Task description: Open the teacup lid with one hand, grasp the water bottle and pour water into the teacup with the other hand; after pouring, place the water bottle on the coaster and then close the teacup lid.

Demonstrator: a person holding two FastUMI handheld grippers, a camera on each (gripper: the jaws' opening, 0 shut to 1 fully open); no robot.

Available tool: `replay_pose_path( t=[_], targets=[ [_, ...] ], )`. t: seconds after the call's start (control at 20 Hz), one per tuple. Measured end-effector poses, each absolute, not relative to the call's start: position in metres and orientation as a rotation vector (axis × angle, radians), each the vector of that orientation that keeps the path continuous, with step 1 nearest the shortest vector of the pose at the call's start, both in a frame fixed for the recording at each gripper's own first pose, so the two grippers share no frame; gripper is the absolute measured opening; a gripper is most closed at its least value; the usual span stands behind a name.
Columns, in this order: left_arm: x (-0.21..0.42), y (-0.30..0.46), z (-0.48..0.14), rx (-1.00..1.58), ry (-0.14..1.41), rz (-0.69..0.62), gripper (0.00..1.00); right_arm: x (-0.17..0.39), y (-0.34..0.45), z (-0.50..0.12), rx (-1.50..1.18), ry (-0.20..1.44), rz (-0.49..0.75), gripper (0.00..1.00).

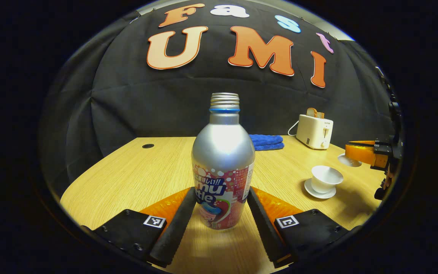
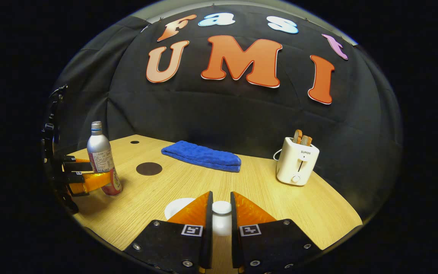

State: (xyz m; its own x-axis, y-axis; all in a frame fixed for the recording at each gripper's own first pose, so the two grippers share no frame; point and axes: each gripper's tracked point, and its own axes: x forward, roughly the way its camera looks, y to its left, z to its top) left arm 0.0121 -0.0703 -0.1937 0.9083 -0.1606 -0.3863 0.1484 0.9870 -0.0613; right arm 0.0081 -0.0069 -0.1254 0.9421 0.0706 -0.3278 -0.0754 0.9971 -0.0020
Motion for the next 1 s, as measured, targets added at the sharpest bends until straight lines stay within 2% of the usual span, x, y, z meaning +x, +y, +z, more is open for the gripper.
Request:
replay_pose_path(
  t=[0.2,0.25,0.3,0.45,0.55,0.6,0.7,0.75,0.95,1.0],
  targets=[
    [0.016,-0.072,-0.195,-0.026,0.395,-0.153,0.87,0.001,-0.022,-0.128,-0.001,0.337,0.048,0.2],
    [0.017,-0.071,-0.194,-0.017,0.397,-0.153,0.82,-0.001,-0.026,-0.128,0.0,0.339,0.041,0.2],
    [0.019,-0.071,-0.192,-0.001,0.396,-0.155,0.86,-0.002,-0.03,-0.129,0.001,0.34,0.035,0.2],
    [0.03,-0.079,-0.177,0.076,0.373,-0.164,0.83,-0.001,-0.041,-0.129,0.004,0.339,0.016,0.2],
    [0.033,-0.081,-0.17,0.163,0.359,-0.169,0.84,-0.004,-0.047,-0.128,0.006,0.335,0.008,0.2],
    [0.035,-0.084,-0.166,0.222,0.351,-0.168,0.81,-0.005,-0.05,-0.128,0.006,0.334,0.003,0.2],
    [0.039,-0.094,-0.157,0.35,0.325,-0.182,0.84,-0.007,-0.057,-0.126,0.008,0.328,-0.008,0.2],
    [0.04,-0.098,-0.154,0.415,0.31,-0.19,0.8,-0.009,-0.06,-0.127,0.009,0.327,-0.011,0.2],
    [0.035,-0.11,-0.149,0.645,0.27,-0.229,0.84,-0.012,-0.071,-0.126,0.015,0.323,-0.026,0.2],
    [0.039,-0.113,-0.151,0.698,0.264,-0.245,0.8,-0.014,-0.073,-0.126,0.016,0.325,-0.028,0.2]
  ],
)
